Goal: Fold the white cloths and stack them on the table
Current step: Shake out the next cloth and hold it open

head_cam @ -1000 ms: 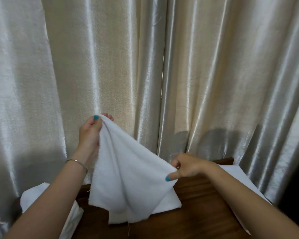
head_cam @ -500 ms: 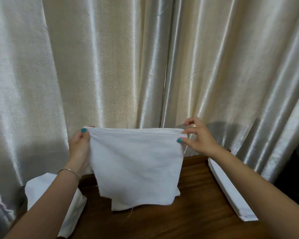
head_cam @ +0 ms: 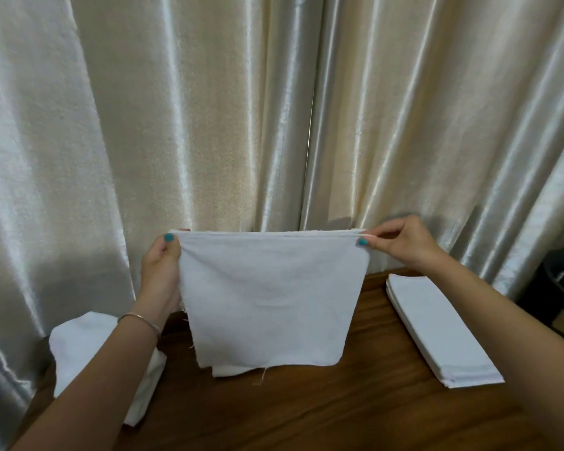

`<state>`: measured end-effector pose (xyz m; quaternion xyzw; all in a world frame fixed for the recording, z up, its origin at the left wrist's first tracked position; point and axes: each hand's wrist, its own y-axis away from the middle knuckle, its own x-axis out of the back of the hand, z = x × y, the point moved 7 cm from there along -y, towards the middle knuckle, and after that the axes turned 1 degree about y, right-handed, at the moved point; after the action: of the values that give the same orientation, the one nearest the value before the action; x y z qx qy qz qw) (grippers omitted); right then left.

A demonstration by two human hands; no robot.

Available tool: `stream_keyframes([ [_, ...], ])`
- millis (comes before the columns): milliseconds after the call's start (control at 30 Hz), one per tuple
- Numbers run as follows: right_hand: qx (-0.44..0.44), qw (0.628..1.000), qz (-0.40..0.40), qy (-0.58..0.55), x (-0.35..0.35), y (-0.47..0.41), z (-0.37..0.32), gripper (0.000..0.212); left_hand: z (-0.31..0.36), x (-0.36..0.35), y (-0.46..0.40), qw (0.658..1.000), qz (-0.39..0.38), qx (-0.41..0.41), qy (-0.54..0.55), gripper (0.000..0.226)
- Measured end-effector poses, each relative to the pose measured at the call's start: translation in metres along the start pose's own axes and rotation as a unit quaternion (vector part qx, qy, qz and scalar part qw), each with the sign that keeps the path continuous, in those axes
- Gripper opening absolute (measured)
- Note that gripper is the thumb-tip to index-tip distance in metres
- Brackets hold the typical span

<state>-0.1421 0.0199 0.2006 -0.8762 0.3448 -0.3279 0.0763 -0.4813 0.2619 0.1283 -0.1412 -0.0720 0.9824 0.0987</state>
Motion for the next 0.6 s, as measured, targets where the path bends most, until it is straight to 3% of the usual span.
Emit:
stream_keyframes([
  [100, 0.01, 0.999, -0.021, -0.049, 0.007, -0.001, -0.001, 0.04, 0.001, -0.001, 0.001, 1.0, 0.011, -0.019, -0.009, 0.023],
  [133, -0.008, 1.0, -0.023, 0.006, 0.007, -0.004, 0.006, 0.04, -0.001, -0.003, 0.001, 1.0, 0.011, -0.017, -0.019, 0.024],
  [200, -0.041, 0.974, -0.027, 0.221, 0.005, -0.009, 0.02, 0.024, -0.018, -0.005, 0.0, 0.999, 0.008, 0.012, -0.041, 0.027],
  [267, -0.06, 0.955, -0.022, 0.289, -0.003, -0.012, 0.031, 0.005, -0.04, -0.005, 0.002, 0.997, 0.019, 0.051, -0.061, 0.029],
  [400, -0.111, 0.99, -0.05, 0.072, -0.031, -0.015, 0.057, 0.01, -0.07, -0.017, 0.011, 0.99, 0.024, 0.125, -0.056, 0.026],
  [500, -0.16, 0.983, -0.049, -0.073, -0.042, -0.016, 0.067, 0.008, -0.061, -0.031, 0.011, 0.992, 0.023, 0.119, -0.047, 0.023],
  [567, -0.149, 0.981, -0.033, -0.121, -0.04, -0.02, 0.073, 0.003, -0.052, -0.036, 0.011, 0.994, 0.02, 0.104, -0.042, 0.024],
  [600, -0.136, 0.98, -0.031, -0.142, -0.038, -0.02, 0.075, 0.011, -0.046, -0.036, 0.011, 0.995, 0.019, 0.09, -0.046, 0.024],
])
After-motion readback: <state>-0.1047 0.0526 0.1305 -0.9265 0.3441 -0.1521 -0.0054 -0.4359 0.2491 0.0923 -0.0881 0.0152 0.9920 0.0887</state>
